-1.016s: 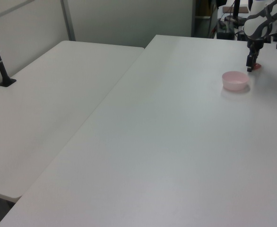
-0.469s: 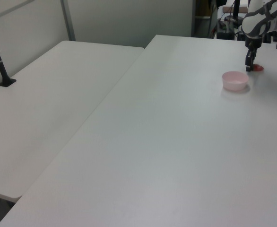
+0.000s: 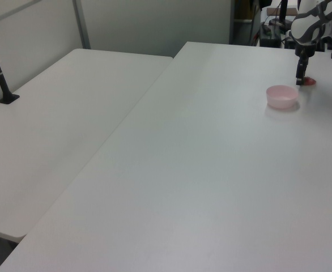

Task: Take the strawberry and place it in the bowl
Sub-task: 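Close the gripper on the strawberry and lift it off the table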

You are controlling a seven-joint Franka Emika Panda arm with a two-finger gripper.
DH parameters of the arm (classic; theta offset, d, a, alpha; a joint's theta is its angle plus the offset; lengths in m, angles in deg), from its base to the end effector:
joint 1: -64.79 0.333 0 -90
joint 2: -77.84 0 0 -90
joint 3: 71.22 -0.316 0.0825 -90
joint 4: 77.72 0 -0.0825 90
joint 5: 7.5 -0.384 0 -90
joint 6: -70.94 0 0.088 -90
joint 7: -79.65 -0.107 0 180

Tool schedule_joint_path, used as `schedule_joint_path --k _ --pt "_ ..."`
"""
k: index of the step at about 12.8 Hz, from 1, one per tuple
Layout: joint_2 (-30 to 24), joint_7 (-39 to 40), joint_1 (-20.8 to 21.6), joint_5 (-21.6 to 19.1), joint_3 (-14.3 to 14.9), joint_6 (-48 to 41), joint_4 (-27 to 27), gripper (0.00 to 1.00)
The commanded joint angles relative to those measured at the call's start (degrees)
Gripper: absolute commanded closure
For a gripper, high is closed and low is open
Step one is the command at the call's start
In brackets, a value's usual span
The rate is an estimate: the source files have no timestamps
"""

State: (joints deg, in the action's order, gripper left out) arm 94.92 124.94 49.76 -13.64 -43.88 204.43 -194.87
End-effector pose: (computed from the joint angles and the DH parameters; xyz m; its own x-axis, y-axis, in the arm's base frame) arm 0.4439 -0.3916 0.3127 0.9998 -0.0031 -0.0217 -0.0019 -0.9983 0.0575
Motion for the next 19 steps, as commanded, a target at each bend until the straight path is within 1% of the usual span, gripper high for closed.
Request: schedule_joint_path --k 1,5,6,7,8,9,10,11,12,15,19 --pt "-2.13 4.71 -0.61 -0.02 0.44 -3.14 -0.63 0.01" --pt "-2.40 5.87 -1.14 3.05 0.35 -3.33 -1.24 0.07" --pt "-2.66 6.48 -1.58 3.32 0.35 -3.41 -1.33 0.12" --pt "-2.75 6.75 -1.49 3.24 0.35 -4.37 -1.33 0.22" --pt "-2.92 6.75 -1.49 3.23 0.35 -5.25 -1.33 0.30" --pt "-3.71 6.84 -1.49 3.32 0.35 -6.74 -1.25 0.44" --pt "-4.06 6.75 -1.32 3.24 0.35 -7.62 -1.24 0.52" --pt "-4.07 6.49 -1.06 3.23 0.35 -8.42 -1.33 0.63" --pt "-4.07 6.23 -0.97 3.23 0.35 -8.51 -1.25 0.68" --pt "-4.07 6.05 -0.70 3.23 0.26 -8.60 -1.33 0.75" --pt "-4.07 5.96 -0.70 3.23 0.17 -8.60 -1.16 0.76"
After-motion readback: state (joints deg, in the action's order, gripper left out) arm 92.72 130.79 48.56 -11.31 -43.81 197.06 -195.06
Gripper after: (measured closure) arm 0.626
